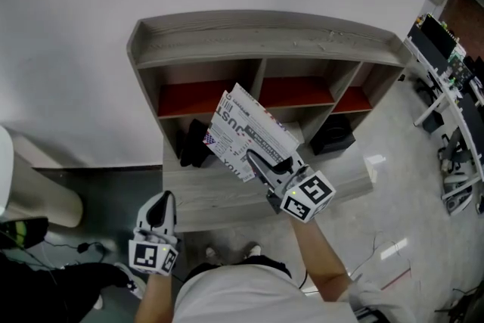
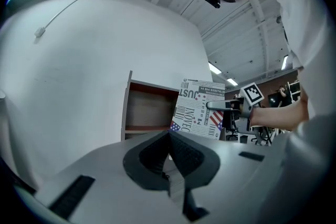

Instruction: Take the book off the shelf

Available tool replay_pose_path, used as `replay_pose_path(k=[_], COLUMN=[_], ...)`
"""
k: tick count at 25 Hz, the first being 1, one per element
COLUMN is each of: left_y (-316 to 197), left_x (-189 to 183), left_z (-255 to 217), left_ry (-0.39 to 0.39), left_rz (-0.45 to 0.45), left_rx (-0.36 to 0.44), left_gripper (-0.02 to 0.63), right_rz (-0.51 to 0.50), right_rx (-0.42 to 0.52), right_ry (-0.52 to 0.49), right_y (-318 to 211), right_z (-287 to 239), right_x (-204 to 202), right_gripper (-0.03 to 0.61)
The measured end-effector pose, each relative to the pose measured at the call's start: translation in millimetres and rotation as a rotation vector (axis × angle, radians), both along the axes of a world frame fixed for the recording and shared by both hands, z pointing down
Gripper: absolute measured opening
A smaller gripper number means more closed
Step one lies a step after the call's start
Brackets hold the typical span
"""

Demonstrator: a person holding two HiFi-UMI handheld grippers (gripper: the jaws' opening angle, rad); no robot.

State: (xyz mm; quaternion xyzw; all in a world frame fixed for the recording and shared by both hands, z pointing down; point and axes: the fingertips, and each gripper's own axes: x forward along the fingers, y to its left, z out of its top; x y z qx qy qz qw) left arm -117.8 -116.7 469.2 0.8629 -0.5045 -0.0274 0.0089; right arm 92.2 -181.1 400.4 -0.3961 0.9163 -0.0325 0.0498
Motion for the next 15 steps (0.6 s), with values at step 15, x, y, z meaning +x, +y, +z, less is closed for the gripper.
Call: replay_pose_path(k=[15], left_y=[3.6], left_x=[-25.6], left_z=[4.6], left_ry=[-0.048], left_rz=[-0.063], left_rx=[0.011], left_gripper=[0.017], right_rz=[0.101], right_rx=[-0.048], right_ry=[0.187], right_y=[66.9], right_z=[45.1], right_x=[34.3], right_gripper=[0.170])
